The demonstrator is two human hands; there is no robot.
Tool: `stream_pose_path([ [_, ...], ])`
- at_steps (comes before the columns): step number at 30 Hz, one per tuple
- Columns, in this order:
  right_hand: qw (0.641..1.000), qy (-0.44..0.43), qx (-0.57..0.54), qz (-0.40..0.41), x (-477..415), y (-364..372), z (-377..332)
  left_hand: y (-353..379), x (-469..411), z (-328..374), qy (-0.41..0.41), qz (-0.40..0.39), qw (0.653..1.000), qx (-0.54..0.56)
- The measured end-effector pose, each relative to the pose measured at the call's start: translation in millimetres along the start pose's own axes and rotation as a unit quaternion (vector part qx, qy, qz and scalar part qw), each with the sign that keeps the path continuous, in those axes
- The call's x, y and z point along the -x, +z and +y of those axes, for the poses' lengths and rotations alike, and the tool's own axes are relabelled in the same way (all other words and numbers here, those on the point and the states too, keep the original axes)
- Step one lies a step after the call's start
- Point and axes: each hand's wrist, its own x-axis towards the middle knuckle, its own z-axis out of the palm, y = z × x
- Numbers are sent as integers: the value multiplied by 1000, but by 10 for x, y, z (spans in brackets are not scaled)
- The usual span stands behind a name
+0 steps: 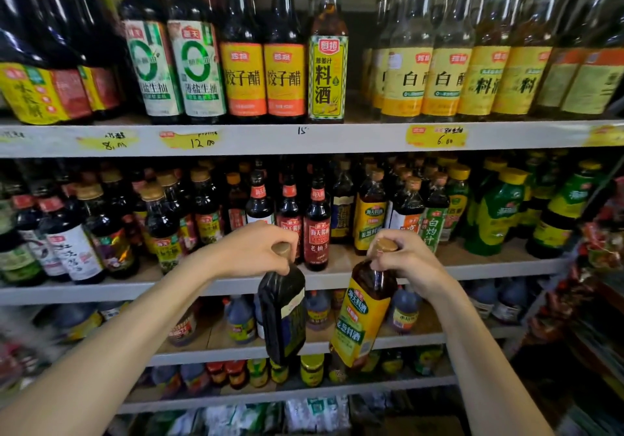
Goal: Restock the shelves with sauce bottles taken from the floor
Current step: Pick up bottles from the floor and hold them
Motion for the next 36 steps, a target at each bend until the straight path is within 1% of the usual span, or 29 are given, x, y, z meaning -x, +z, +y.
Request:
stream_pose_path([
  [2, 1000, 0, 0, -3, -18, -6, -3, -51, -95, 30, 13, -2, 999, -31],
  [4, 1000, 1, -4, 0, -16, -39, 6, -102, -242, 103, 43, 2, 995, -87],
  [8, 999, 3, -19, 31, 17, -170, 50, -174, -631, 246, 102, 18, 979, -174],
  [13, 998, 4, -19, 66, 9, -376, 105, -193, -1146, 352, 126, 36, 974, -184],
  [17, 997, 7, -14, 77, -27, -532, 177, -150, -1499, 363, 143, 44, 967, -205],
  [25, 997, 8, -12, 79, -207, -692, 366, -136, -2030, 357, 110, 26, 971, -209],
  [29, 997, 6, -27, 75, -328, -730, 451, -197, -2240, 358, 73, 5, 979, -191],
  [36, 998, 8, -27, 56, -532, -758, 527, -198, -2377, 234, 32, -47, 985, -165],
])
